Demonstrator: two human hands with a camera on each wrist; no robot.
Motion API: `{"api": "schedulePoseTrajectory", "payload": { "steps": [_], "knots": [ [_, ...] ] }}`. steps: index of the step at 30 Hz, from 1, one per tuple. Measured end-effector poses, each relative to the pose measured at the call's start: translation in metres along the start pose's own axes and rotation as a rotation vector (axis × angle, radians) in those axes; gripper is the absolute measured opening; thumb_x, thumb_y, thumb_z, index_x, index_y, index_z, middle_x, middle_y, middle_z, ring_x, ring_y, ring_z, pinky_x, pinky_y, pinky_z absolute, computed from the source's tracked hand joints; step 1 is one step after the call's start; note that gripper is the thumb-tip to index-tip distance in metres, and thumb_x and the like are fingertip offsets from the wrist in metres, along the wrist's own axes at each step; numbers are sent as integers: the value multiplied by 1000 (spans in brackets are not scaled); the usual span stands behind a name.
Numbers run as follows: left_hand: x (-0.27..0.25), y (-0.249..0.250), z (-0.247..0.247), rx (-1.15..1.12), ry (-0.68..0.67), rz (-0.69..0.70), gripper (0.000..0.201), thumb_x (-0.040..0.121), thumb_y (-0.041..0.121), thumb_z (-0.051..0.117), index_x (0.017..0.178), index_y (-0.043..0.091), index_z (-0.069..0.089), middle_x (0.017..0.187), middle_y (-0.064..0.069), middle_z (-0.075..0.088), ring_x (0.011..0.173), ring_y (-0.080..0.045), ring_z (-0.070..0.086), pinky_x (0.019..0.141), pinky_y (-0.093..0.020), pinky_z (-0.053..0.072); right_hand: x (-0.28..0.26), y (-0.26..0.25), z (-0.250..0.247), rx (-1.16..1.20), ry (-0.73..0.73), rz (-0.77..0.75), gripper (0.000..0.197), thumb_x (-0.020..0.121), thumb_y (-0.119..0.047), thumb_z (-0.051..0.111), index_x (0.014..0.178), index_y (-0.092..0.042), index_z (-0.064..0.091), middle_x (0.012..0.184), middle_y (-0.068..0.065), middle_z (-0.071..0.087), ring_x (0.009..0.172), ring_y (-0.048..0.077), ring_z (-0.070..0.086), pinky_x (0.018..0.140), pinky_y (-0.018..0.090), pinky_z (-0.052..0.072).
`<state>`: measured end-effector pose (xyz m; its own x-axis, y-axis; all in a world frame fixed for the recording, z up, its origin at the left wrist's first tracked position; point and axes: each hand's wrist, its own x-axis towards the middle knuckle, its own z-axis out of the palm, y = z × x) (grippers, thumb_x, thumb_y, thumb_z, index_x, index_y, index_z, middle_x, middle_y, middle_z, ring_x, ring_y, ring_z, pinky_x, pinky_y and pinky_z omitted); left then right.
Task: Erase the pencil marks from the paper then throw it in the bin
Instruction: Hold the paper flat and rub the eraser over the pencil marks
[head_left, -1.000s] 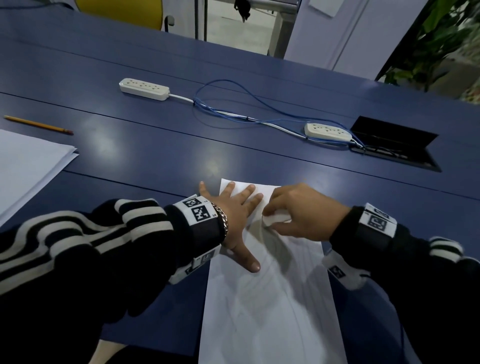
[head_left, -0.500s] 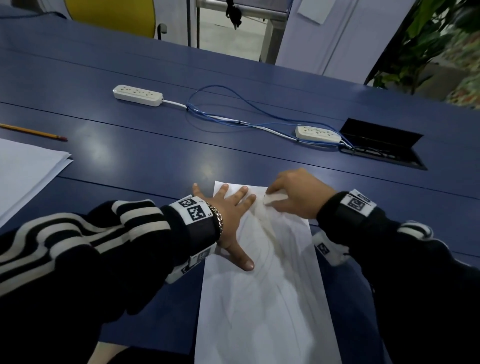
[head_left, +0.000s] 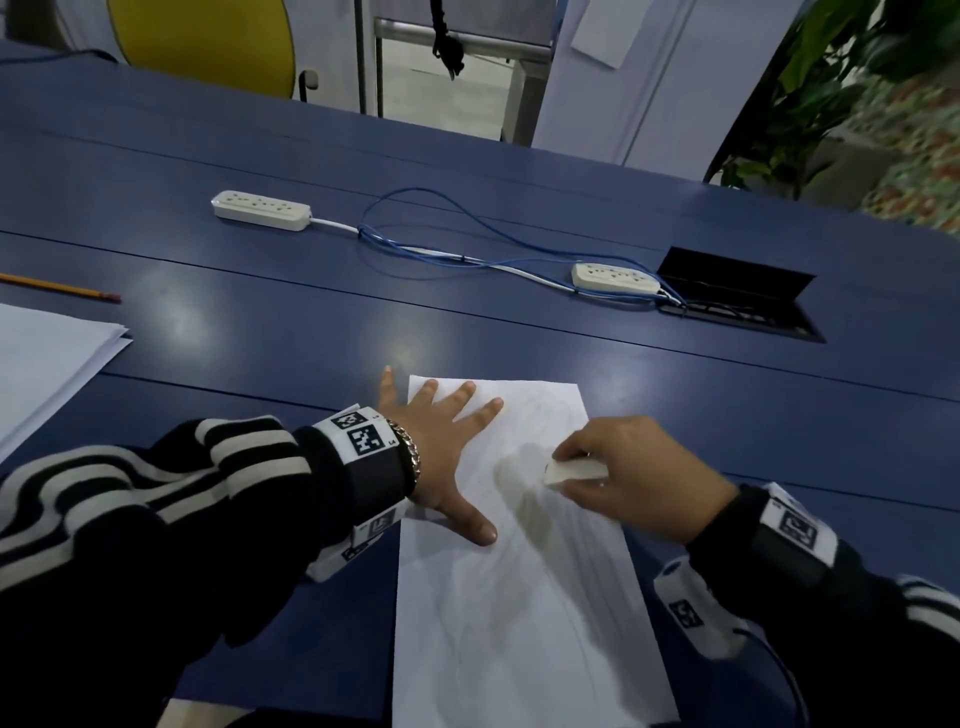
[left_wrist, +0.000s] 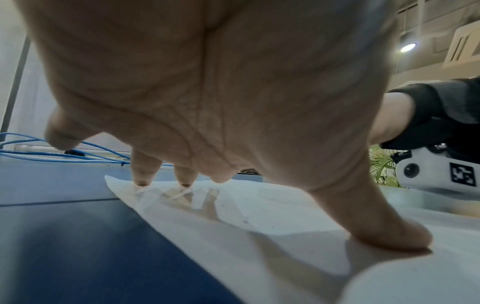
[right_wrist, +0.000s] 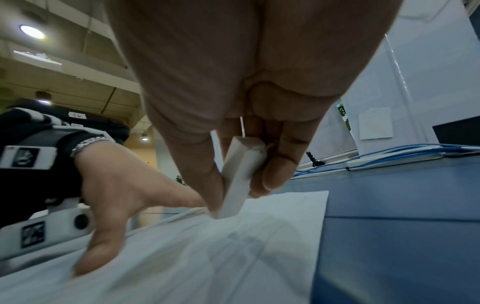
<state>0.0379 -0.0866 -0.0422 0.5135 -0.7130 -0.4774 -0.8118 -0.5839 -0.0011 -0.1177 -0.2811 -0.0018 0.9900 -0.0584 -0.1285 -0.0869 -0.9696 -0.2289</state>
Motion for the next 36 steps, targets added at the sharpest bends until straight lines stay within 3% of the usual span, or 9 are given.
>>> {"api": "schedulePoseTrajectory", "payload": {
  "steps": [6,9,12,15,19,22,26,30,36],
  "knots": [
    [2,-5,4,-58,173,121,141,55,104,57,166,32,8,176,-3,-1,162,-32,-2,127,-64,-3,-2,-7,6,-18,-91,-13,31,84,-45,69,110,-29,70,106,-13,65,100,9,58,87,25,47],
    [8,-7,2,-101,102,149,147,57,99,65,168,29,-3,176,9,-15,163,-30,-12,129,-60,-3,18,-10,-1,-30,-38,-36,33,84,-45,69,111,-26,72,106,-10,70,100,11,61,86,21,43],
    [15,-7,5,-81,66,126,154,53,104,60,166,32,-17,174,15,-20,162,-29,-14,127,-64,-7,45,-16,4,-36,-2,-46,37,86,-48,67,114,-24,71,107,-8,72,102,16,63,90,30,48],
    [17,-9,7,-79,39,96,159,45,108,55,164,36,-22,172,20,-24,161,-29,-21,122,-69,-16,64,-14,7,-80,12,-2,39,87,-49,64,117,-24,68,109,-3,69,106,22,62,92,39,49],
    [19,-7,9,-73,55,71,162,40,111,52,162,37,-25,171,23,-24,158,-33,-28,111,-73,-29,59,-23,13,-126,17,-47,30,87,-41,63,110,-22,69,106,-2,64,101,22,61,86,36,49],
    [19,-6,8,-57,58,61,163,39,112,51,162,37,-27,171,23,-24,158,-35,-28,108,-77,-29,55,-27,12,-150,-69,-140,23,87,-40,64,103,-23,69,100,-4,62,94,20,60,78,34,49],
    [17,-6,6,-63,46,51,161,40,112,51,161,40,-27,171,23,-24,158,-36,-26,109,-75,-30,67,-16,3,-190,24,25,30,88,-40,63,110,-20,68,105,2,63,100,28,61,82,38,49],
    [16,-5,2,-34,24,45,163,41,111,53,162,36,-26,171,22,-26,158,-37,-27,112,-73,-27,49,-35,17,-246,-63,-96,26,90,-34,55,108,-19,65,106,1,60,100,26,60,81,39,51],
    [15,-5,2,-45,4,55,161,41,111,52,161,38,-28,170,22,-27,158,-36,-26,112,-75,-25,58,-16,5,-174,-7,31,36,88,-45,58,112,-20,69,104,1,63,101,28,61,86,41,51]
  ]
}}
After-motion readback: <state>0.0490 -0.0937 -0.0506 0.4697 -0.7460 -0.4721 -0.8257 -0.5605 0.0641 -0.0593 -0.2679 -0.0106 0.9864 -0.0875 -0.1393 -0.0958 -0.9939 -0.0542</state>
